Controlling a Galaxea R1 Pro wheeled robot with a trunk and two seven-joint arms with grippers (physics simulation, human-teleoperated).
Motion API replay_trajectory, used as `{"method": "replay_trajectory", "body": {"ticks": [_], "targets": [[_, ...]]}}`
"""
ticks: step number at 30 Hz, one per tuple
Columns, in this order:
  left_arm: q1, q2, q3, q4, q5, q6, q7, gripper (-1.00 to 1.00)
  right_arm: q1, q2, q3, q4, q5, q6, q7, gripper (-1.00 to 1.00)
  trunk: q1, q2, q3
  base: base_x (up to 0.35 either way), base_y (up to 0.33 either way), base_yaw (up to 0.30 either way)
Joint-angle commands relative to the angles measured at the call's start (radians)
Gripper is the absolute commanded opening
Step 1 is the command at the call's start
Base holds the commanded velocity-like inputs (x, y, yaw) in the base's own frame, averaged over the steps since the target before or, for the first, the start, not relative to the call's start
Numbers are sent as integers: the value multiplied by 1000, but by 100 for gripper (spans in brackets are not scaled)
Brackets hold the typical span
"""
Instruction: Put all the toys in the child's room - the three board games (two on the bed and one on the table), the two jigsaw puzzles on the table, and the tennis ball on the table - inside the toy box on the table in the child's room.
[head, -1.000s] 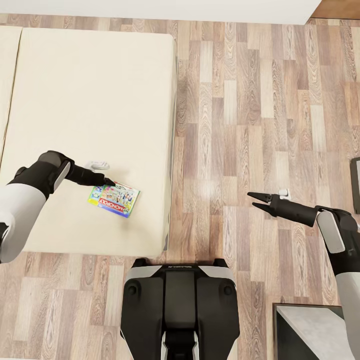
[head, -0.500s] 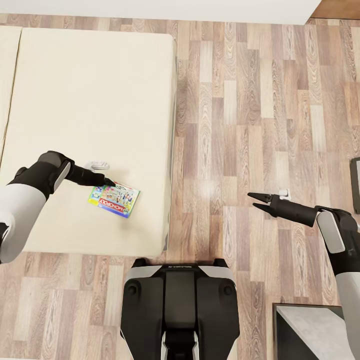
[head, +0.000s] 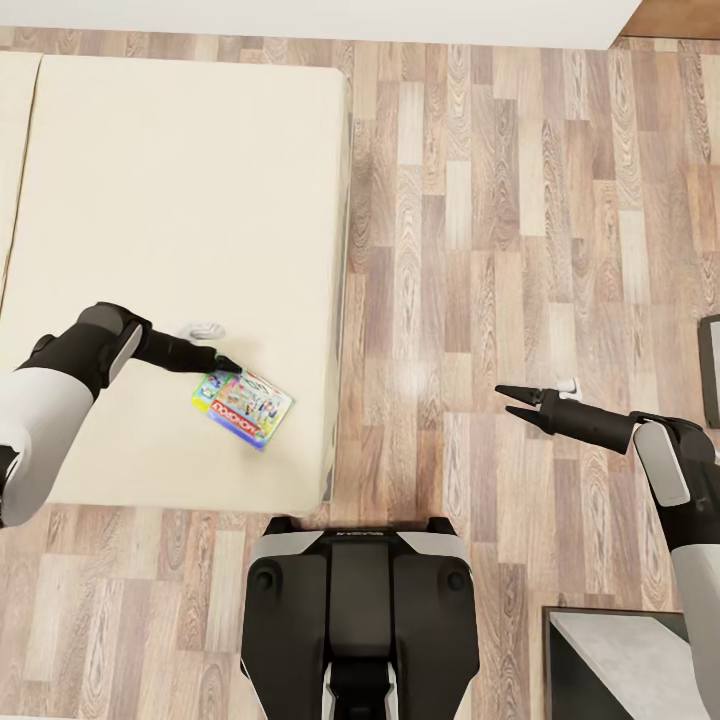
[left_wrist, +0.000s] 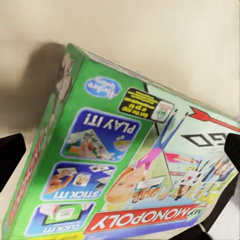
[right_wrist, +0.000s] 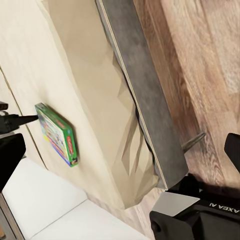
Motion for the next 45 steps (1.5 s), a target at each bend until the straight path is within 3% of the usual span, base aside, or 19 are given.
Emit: {"method": "replay_trajectory", "body": {"ticks": [1,8,27,37,41,45], "targets": [[0,-1,-1,-1,-12,2,-16,100,-1,0,-2,0,5,4,6,100,1,-2,-1,0,0,0],[6,-3,-1,-1,-13,4,-46,100,-1,0,-2,0,4,4,6,100,1,-2,-1,0,0,0],[14,5,-4,-1,-12,7,-52,100,-2,0,-1,1,3,4,6,100,1,-2,-1,0,0,0],[45,0,-6,-1,-13,12,-56,100,-2,0,-2,2,3,4,6,100,1,-2,-1,0,0,0],[60,-2,-7,0,-13,21,-94,100,-2,0,-2,2,3,4,6,100,1,-2,-1,0,0,0],[68,-3,-36,-1,-13,25,-143,100,-2,0,-2,2,3,4,6,100,1,-2,-1,0,0,0]]}}
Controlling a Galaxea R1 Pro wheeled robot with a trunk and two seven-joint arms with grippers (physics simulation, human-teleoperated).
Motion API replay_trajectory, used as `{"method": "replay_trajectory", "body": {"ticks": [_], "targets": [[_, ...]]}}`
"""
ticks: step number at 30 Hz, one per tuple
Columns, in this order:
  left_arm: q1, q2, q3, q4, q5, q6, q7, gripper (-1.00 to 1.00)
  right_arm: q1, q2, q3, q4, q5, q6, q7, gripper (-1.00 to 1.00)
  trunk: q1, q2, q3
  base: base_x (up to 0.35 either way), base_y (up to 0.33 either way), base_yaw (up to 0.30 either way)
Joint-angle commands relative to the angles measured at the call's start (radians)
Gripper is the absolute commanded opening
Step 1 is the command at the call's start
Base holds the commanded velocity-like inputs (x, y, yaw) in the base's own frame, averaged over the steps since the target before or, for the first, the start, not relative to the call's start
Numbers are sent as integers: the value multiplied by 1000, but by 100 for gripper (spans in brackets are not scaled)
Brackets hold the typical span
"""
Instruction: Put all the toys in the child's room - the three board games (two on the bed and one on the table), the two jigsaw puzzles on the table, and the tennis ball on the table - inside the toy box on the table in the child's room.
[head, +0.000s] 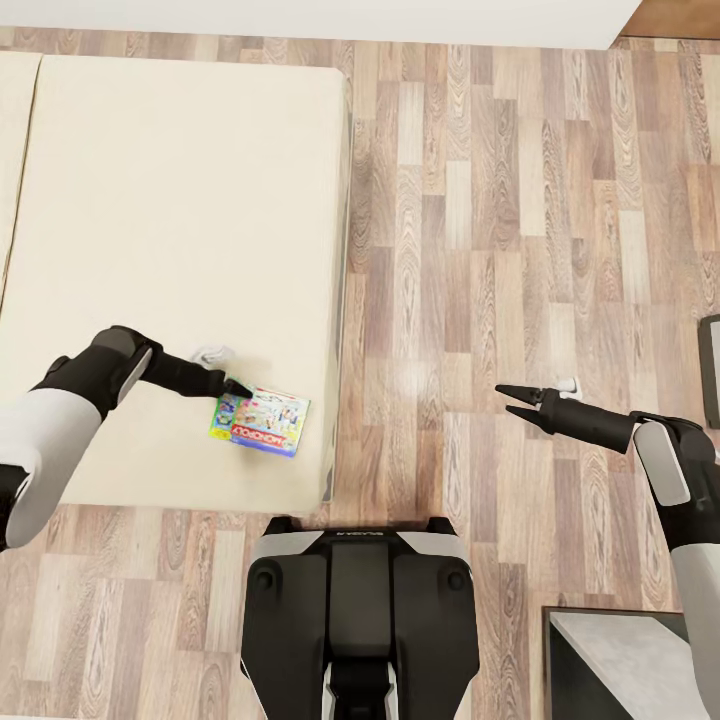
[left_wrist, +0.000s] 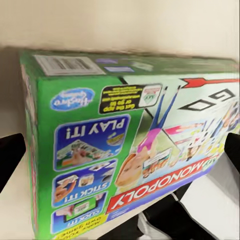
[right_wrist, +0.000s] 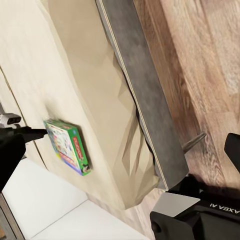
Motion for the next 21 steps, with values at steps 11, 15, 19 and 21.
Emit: {"method": "replay_trajectory", "body": {"ticks": [11,15,19,21], "targets": [[7,-1,-35,-1,-6,4,-29,100,-1,0,-1,0,5,4,6,100,1,-2,-1,0,0,0],[17,-2,-36,-1,-2,4,-42,100,-1,0,0,0,5,4,6,100,1,-2,-1,0,0,0],[22,-6,-36,-2,-6,5,-102,100,-1,0,-1,0,5,4,6,100,1,-2,-1,0,0,0],[23,-7,-36,-2,-8,6,-125,100,-1,0,-2,0,5,4,7,100,1,-2,-1,0,0,0]]}}
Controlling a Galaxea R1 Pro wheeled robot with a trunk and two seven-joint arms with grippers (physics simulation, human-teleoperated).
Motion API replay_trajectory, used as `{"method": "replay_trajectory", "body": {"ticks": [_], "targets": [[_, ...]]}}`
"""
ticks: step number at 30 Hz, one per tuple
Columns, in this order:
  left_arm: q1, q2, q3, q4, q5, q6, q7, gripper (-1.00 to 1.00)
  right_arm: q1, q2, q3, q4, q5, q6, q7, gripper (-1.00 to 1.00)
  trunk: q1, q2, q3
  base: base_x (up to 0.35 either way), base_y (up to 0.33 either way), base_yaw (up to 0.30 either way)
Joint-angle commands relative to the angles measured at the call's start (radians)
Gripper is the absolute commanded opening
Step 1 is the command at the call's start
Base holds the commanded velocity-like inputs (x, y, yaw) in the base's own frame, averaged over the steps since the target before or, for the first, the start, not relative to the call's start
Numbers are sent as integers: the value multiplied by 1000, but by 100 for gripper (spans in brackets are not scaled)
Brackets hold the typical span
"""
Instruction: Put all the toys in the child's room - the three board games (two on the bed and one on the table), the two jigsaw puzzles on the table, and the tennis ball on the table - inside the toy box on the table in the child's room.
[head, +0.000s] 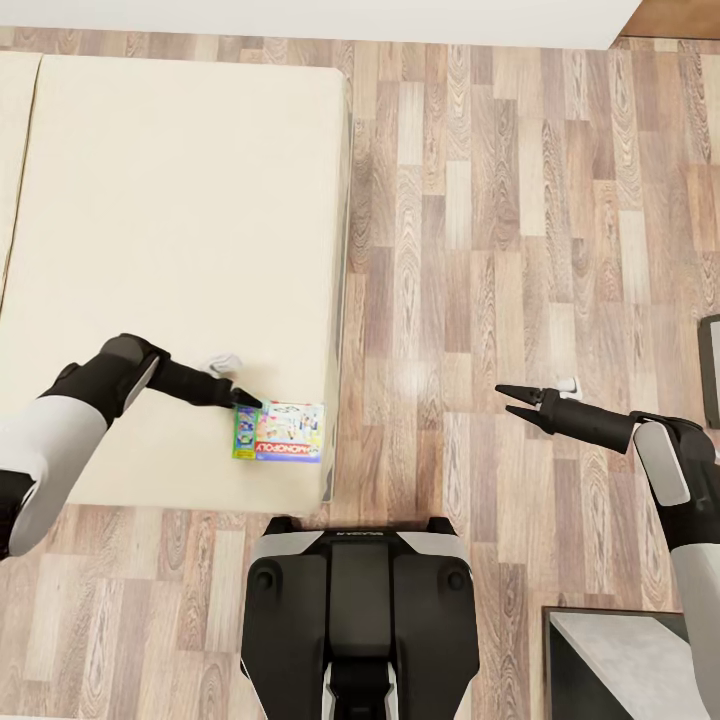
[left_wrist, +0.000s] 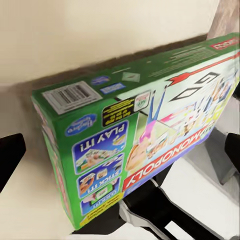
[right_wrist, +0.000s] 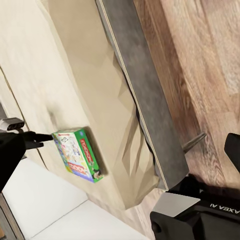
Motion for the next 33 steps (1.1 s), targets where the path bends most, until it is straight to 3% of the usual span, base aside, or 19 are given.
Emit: {"method": "replay_trajectory", "body": {"ticks": [1,18,33], "targets": [[0,-1,1,-1,-11,6,-19,100,-1,0,-1,0,5,4,6,100,1,-2,-1,0,0,0],[24,-12,1,-2,-12,6,-37,100,-2,-1,-2,0,4,4,7,100,1,-2,-1,0,0,0],[36,-40,1,-2,-10,8,-39,100,-2,-1,-1,0,4,4,7,100,1,-2,-1,0,0,0]]}}
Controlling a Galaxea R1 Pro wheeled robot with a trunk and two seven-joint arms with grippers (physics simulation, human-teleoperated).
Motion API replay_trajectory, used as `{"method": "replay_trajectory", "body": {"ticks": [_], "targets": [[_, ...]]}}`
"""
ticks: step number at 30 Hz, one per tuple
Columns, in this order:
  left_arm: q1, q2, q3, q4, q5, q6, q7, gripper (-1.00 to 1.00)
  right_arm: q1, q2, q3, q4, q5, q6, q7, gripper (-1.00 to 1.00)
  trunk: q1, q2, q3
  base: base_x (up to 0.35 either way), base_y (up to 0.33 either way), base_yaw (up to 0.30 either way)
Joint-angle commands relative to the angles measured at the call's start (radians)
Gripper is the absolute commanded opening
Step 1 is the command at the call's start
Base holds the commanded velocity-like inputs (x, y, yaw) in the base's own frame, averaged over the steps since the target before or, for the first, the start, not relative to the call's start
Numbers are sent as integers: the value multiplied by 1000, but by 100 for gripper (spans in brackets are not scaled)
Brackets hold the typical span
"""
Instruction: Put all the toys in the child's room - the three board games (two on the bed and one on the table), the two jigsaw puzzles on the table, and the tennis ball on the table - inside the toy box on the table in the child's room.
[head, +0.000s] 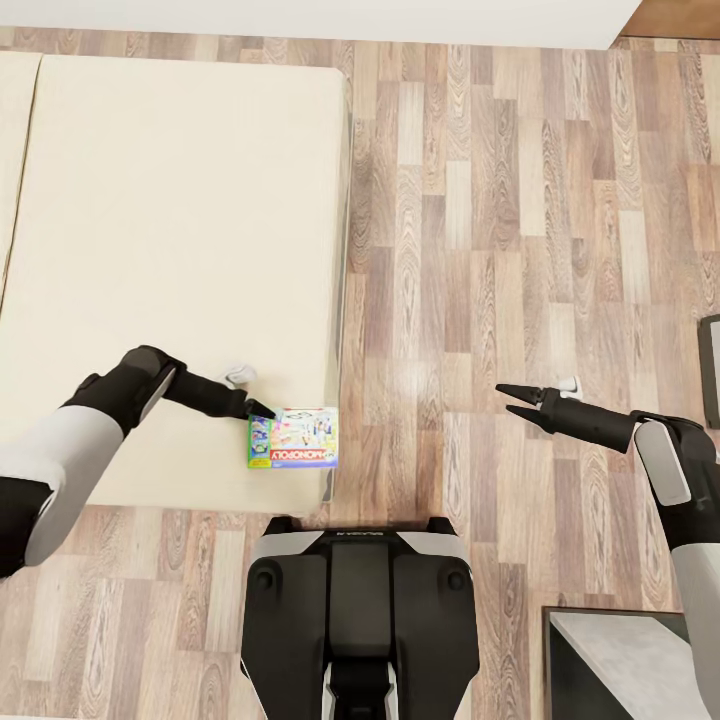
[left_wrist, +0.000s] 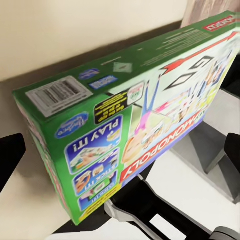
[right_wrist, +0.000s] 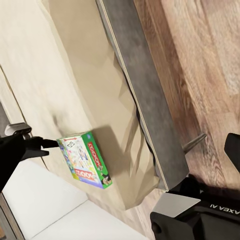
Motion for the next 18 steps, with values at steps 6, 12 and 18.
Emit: {"method": "replay_trajectory", "body": {"ticks": [6,12,18], "targets": [[7,-5,1,-1,-11,6,-9,100,-1,0,-1,0,4,4,8,100,1,-2,-1,0,0,0],[12,-7,1,-1,-9,6,-10,100,-1,0,-1,0,5,4,8,100,1,-2,-1,0,0,0],[13,-6,2,-1,-7,6,-11,100,-1,0,-1,0,5,4,8,100,1,-2,-1,0,0,0]]}}
